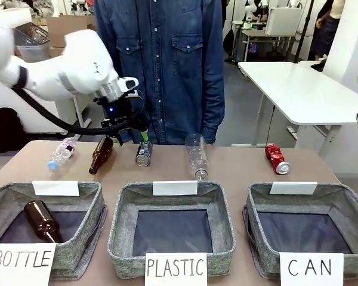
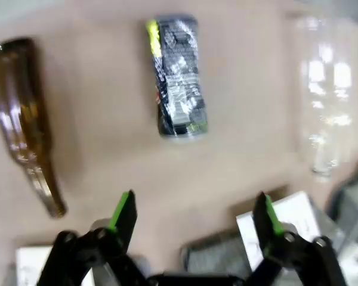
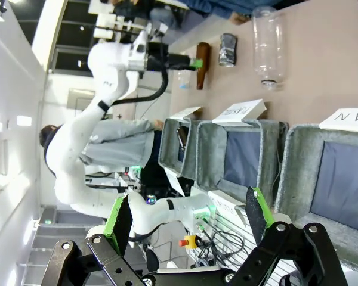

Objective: Sort the can waste into the basket.
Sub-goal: Pick up the can waste from the table and place it in the right Fabric basket.

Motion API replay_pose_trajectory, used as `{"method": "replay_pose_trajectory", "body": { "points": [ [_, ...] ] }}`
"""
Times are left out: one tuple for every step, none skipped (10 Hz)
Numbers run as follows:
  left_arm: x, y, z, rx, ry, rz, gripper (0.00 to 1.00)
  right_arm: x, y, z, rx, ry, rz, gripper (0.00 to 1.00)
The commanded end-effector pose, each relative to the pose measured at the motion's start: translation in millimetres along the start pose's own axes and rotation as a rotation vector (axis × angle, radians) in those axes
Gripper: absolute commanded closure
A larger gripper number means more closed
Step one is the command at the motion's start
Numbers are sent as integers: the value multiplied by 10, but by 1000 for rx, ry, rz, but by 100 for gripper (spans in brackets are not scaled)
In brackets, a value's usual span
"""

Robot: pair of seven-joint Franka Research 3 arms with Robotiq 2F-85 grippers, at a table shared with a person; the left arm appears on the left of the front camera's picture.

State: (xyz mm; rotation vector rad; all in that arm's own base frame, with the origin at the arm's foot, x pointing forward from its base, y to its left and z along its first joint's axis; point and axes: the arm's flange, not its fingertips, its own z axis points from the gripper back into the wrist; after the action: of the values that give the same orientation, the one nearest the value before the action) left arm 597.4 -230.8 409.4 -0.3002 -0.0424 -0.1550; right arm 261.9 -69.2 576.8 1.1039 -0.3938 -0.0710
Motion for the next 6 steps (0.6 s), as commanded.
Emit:
{"method": "replay_pose_trajectory", "body": {
  "points": [
    [355,-96,-71,76,-31,69,0,29,7,-14,21,-5,27,0],
    [455,-73,-226,84,-47,85,0,29,7,-14,21,-5,27,0],
    [508,-39,-392,99,-77,107,0,29,7,-14,21,-5,27,0],
    [539,-17,-554,137,-115,130,0,29,7,-14,21,-5,27,0],
    [529,-24,-698,138,-110,128,0,29,7,-14,21,-5,27,0],
    [492,-55,-802,140,-106,112,0,29,7,-14,21,-5,27,0]
  ]
}}
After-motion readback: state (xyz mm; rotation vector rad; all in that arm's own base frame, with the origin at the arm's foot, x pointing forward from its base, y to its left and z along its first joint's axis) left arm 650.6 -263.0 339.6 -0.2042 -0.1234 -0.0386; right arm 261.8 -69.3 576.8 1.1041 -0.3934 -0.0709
